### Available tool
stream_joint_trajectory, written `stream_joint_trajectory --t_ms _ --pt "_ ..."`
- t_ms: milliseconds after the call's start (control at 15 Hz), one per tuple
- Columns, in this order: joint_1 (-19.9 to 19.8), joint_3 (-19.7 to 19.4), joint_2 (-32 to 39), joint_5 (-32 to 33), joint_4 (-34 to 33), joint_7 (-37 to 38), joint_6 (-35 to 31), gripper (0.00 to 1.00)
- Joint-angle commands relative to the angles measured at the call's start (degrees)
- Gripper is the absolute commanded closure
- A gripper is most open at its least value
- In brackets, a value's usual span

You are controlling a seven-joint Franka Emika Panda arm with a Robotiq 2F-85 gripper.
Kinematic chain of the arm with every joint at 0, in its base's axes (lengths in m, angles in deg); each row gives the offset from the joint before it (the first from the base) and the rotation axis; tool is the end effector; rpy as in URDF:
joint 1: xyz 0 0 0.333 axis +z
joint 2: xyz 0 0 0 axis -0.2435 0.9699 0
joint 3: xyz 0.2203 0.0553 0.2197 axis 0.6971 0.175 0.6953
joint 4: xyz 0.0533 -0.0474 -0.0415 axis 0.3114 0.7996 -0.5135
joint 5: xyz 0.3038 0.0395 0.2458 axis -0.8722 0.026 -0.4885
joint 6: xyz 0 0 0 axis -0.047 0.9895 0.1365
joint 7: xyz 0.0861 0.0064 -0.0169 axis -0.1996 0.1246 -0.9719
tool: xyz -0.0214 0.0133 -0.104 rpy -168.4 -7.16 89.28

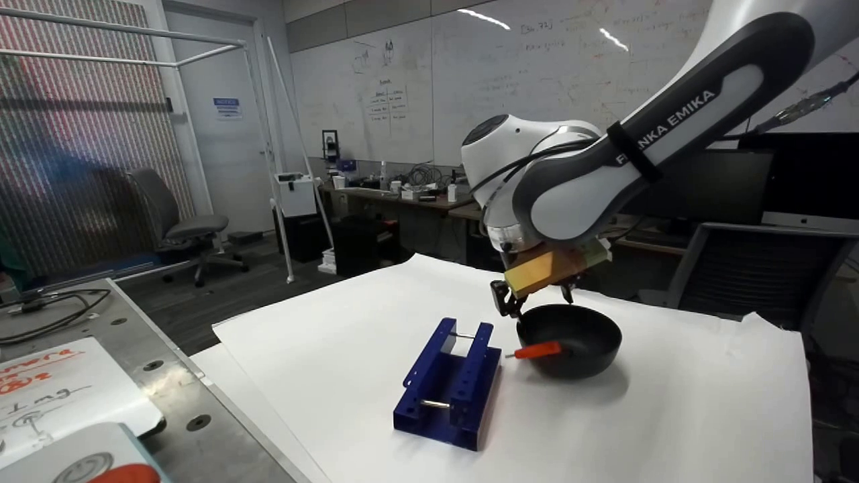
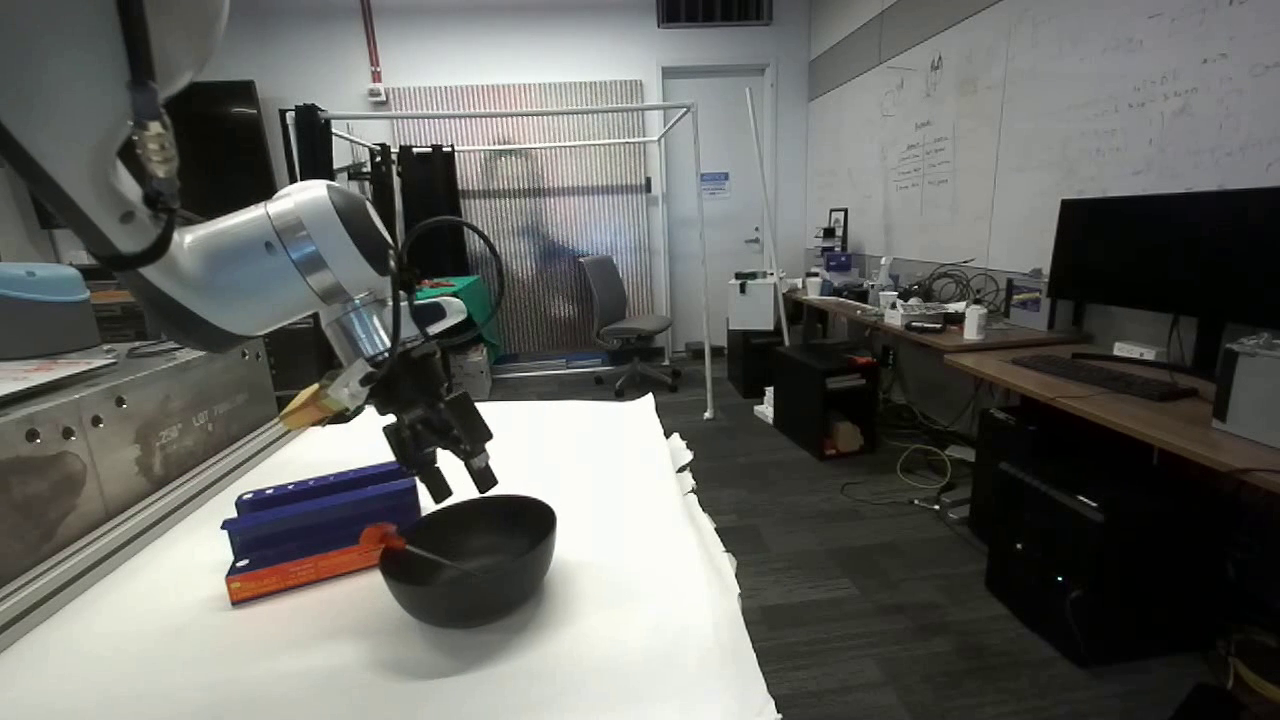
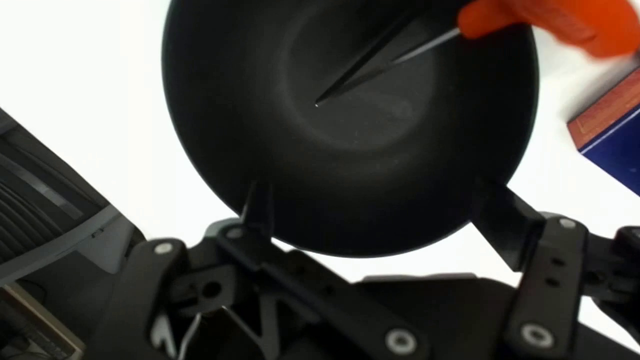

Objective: Pick up the wrench from the toolbox and place it inside the black bowl

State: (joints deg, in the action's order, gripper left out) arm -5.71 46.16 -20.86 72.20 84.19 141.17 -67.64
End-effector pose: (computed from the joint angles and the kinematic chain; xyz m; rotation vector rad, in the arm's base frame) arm 0.6245 0.0722 0.2904 2.6043 -0.7160 0.0507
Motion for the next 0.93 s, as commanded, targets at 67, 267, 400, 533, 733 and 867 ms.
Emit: stream_joint_trajectory --t_ms 67,267,400,533,733,867 --pt "-1.6 0.5 -9.2 -6.1 7.7 -9.6 -9.7 0.00" --pt "-2.3 0.7 -15.9 -10.1 12.2 -16.8 -15.3 0.01" --pt "-2.7 1.1 -20.1 -13.2 14.7 -22.6 -17.9 0.00" --pt "-3.0 1.6 -23.1 -18.1 16.1 -29.1 -18.3 0.00" --pt "-2.6 1.4 -21.6 -19.2 13.9 -29.1 -15.9 0.00" --pt "-2.8 1.5 -23.0 -20.0 14.9 -30.4 -15.9 0.00"
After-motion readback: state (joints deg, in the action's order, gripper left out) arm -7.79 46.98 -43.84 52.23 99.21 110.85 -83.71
